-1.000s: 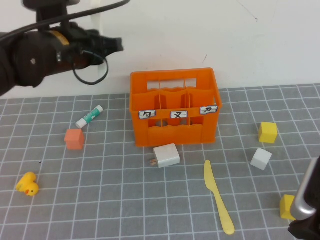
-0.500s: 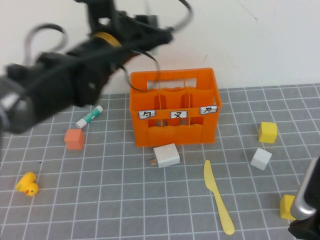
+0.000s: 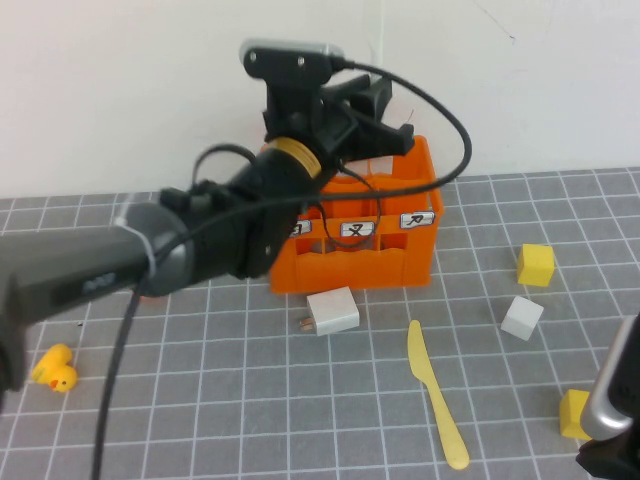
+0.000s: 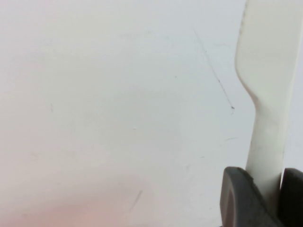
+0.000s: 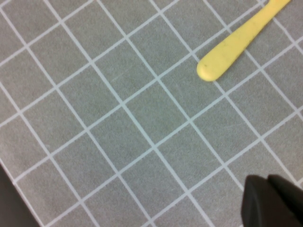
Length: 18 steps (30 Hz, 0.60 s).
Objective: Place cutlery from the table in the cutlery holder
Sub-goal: Place the knife on the box
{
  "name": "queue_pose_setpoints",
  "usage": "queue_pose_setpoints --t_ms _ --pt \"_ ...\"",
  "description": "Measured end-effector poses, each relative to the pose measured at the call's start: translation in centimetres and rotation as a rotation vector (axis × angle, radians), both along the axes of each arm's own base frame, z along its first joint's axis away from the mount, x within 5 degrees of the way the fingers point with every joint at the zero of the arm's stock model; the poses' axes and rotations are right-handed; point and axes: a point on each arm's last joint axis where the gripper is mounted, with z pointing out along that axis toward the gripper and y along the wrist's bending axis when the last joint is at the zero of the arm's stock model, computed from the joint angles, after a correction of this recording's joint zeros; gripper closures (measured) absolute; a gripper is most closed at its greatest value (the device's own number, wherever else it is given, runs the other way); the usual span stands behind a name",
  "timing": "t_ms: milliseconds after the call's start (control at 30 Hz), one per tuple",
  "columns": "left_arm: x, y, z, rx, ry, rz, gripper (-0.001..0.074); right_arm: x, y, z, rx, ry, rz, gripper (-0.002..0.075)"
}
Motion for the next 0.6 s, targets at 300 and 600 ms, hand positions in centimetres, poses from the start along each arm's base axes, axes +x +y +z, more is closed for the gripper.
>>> queue_pose_setpoints --t_ms 300,600 --pt "0.3 -1.8 -3.8 -0.012 -0.115 -0.154 0.0603 0.0 0.0 0.0 0.000 0.000 0.000 0.0729" --pt "0.2 -2.4 -5.6 0.047 -0.111 -0.218 0.0603 0.0 0.0 0.0 0.000 0.000 0.001 0.0729"
